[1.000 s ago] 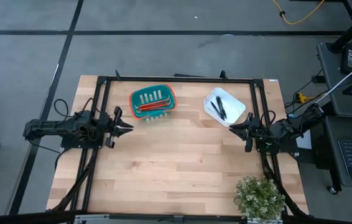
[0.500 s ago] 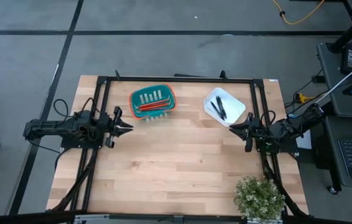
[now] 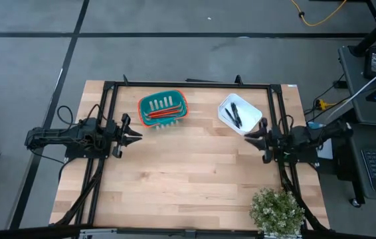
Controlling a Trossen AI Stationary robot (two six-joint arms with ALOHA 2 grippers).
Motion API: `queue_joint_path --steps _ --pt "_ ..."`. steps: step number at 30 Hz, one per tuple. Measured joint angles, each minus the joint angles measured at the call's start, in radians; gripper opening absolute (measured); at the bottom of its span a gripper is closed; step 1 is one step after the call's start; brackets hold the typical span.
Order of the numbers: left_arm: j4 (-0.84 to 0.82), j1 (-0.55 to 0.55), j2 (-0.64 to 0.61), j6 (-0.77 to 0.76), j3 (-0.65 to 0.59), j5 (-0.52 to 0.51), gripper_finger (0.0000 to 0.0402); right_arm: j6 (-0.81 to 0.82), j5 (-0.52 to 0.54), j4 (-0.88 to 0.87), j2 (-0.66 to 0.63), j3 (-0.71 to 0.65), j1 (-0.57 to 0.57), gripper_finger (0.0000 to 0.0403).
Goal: Sort pens & pencils
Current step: Return to Home Position
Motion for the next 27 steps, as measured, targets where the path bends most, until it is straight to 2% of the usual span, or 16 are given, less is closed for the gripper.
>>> queue_joint_path --steps 2,4,7,11,19,27 --pt "0.000 0.000 0.000 -0.001 0.000 0.000 0.0053 -0.074 -0.171 0.020 0.001 -0.023 -0.052 0.0079" --pt "0.000 0.000 0.001 -0.001 0.000 0.001 0.0053 0.004 -0.265 0.003 0.000 -0.023 -0.095 0.0079" --pt "0.000 0.000 0.001 -0.001 0.000 0.001 0.0053 0.166 -0.247 -0.025 0.001 -0.023 -0.154 0.0079" --pt "0.000 0.000 0.001 0.000 0.000 0.001 0.0053 0.233 -0.269 -0.029 0.000 -0.023 -0.230 0.0079" --pt "0.000 0.000 0.001 0.001 0.000 0.001 0.0053 0.226 -0.452 -0.021 0.001 -0.023 -0.257 0.0079" --pt "0.000 0.000 0.001 0.000 0.000 0.000 0.0053 0.184 -0.566 0.053 0.001 -0.023 -0.257 0.0079"
